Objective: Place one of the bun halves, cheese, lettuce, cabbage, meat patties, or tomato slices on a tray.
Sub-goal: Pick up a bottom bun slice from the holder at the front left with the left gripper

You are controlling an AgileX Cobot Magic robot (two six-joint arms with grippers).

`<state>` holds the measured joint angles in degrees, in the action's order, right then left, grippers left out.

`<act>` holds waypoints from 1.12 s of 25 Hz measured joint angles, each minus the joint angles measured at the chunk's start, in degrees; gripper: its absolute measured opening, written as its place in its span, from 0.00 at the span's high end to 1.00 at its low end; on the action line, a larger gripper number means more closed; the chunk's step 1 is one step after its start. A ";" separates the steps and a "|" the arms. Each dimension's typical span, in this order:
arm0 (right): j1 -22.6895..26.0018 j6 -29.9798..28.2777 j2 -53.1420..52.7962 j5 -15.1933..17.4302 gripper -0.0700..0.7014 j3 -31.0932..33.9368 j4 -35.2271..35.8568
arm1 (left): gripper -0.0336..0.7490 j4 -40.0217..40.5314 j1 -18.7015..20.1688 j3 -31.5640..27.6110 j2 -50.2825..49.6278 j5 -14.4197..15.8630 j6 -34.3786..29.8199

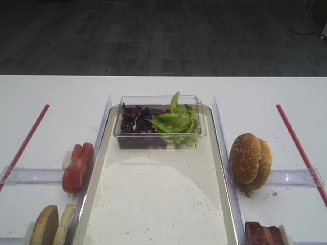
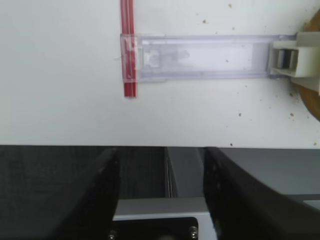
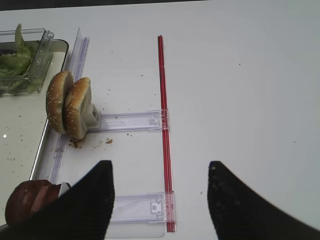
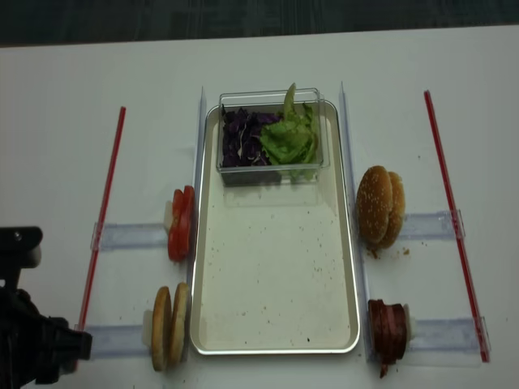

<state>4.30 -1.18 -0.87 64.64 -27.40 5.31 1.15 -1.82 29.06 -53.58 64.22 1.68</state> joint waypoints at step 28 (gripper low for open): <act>0.00 0.00 0.00 0.00 0.33 0.00 0.00 | 0.51 -1.15 3.97 12.20 -16.26 0.01 1.66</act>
<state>4.30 -1.18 -0.87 64.64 -27.40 5.31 0.00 2.16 41.26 -69.84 64.23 3.34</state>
